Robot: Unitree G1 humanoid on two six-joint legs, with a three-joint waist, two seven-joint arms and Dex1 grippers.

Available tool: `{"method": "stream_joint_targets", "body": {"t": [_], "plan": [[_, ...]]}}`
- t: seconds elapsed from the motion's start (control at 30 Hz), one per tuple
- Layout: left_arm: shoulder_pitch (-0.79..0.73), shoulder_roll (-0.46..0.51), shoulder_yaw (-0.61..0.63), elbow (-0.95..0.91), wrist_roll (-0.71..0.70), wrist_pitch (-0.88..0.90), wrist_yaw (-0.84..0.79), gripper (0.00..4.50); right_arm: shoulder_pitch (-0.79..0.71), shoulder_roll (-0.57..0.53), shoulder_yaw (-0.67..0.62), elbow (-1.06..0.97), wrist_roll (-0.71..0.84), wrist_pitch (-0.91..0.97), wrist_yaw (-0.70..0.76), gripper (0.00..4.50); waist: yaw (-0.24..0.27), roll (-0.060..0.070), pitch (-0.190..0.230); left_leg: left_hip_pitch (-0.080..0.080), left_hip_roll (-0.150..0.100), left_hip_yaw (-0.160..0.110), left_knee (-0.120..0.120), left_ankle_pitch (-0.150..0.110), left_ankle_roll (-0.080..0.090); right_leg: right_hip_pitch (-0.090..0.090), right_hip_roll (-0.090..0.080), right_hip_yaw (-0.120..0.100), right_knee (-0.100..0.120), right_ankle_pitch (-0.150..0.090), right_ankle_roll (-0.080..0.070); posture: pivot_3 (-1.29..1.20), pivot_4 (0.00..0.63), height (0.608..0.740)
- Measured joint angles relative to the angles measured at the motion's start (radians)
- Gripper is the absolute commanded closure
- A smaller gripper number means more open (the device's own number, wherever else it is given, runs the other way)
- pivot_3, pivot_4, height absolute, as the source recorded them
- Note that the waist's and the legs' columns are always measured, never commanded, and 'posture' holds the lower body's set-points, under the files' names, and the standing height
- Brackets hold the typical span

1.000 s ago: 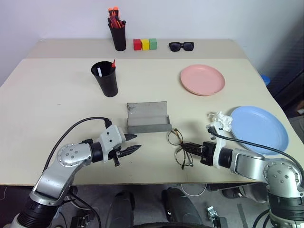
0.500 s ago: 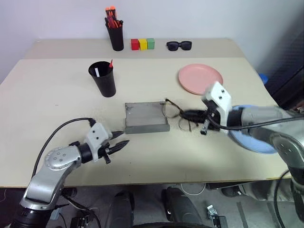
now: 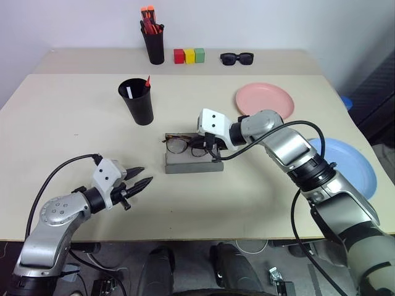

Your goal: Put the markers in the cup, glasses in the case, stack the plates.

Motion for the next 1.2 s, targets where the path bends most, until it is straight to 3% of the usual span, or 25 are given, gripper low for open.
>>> {"method": "stream_joint_targets", "body": {"t": [0.3, 0.4, 0.53, 0.63, 0.8, 0.97, 1.2], "plan": [[0.036, -0.018, 0.008, -0.052, -0.001, 0.001, 0.030, 2.66, 0.032, -0.008, -0.012, 0.004, -0.034, 0.018, 0.136, 4.46, -0.005, 0.000, 0.000, 0.001, 0.001, 0.000, 0.000, 0.000, 0.000, 0.000, 0.001, 0.000, 0.002, 0.000, -0.001, 0.00, 0.150, 0.732], [0.018, -0.018, 0.000, -0.051, -0.001, 0.003, 0.034, 2.66, 0.032, -0.007, -0.020, 0.004, -0.044, 0.031, 0.152, 3.48, -0.005, 0.000, 0.000, 0.001, 0.001, 0.000, 0.000, 0.000, 0.000, 0.000, 0.001, 0.000, 0.002, 0.000, -0.001, 0.00, 0.150, 0.732], [-0.020, -0.018, -0.026, -0.049, 0.001, 0.003, 0.035, 2.66, 0.033, 0.018, -0.046, 0.007, -0.055, 0.038, 0.133, 1.51, -0.005, 0.000, 0.000, 0.001, 0.000, 0.000, 0.000, 0.000, 0.000, 0.000, 0.001, 0.000, 0.002, 0.000, 0.000, 0.00, 0.150, 0.732], [-0.033, -0.018, -0.031, -0.043, -0.001, 0.006, 0.034, 2.66, 0.040, 0.023, -0.077, 0.005, -0.055, 0.022, 0.114, 1.51, -0.005, 0.000, 0.000, 0.001, 0.000, 0.000, 0.000, 0.000, 0.000, 0.000, 0.001, 0.000, 0.002, 0.001, 0.001, 0.00, 0.150, 0.732], [-0.151, -0.071, -0.023, -0.002, -0.088, 0.121, 0.077, 4.44, 0.105, 0.012, -0.180, -0.098, -0.036, -0.020, 0.088, 1.46, 0.003, 0.000, 0.000, 0.001, 0.000, -0.001, 0.001, 0.000, 0.000, 0.001, 0.001, -0.001, 0.002, 0.001, 0.002, 0.00, 0.150, 0.732], [-0.450, -0.138, -0.054, 0.109, -0.096, 0.264, 0.198, 4.44, 0.216, -0.046, -0.270, -0.274, -0.004, 0.002, 0.065, 1.46, 0.018, -0.001, 0.000, 0.001, -0.001, -0.003, 0.002, 0.000, 0.000, 0.002, 0.002, -0.001, 0.001, 0.001, 0.002, 0.00, 0.150, 0.732], [-0.939, -0.298, -0.139, 0.578, -0.042, 0.483, 0.337, 4.44, 0.458, -0.032, -0.353, -0.427, -0.042, -0.020, -0.144, 1.46, 0.024, -0.002, 0.000, 0.000, -0.002, -0.004, 0.002, 0.000, 0.000, 0.002, 0.002, -0.001, 0.001, 0.001, 0.003, 0.00, 0.150, 0.732]]}}
